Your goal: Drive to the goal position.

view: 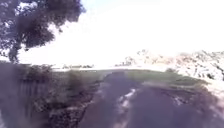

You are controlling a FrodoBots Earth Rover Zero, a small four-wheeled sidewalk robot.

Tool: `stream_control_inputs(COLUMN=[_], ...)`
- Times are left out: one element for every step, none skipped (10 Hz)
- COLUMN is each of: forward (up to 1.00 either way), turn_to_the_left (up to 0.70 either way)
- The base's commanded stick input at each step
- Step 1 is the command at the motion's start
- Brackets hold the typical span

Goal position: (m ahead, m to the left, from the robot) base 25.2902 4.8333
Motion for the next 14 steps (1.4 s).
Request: stream_control_inputs(forward=[0.7, 0.7, 0.7, 0.7, 0.7, 0.7, 0.7, 0.7, 0.7, 0.7, 0.7, 0.7, 0.7, 0.7], turn_to_the_left=[0.0, 0.0, 0.0, 0.0, 0.0, 0.0, 0.0, 0.0, -0.01, -0.03, -0.14, -0.14, 0.0, 0.0])
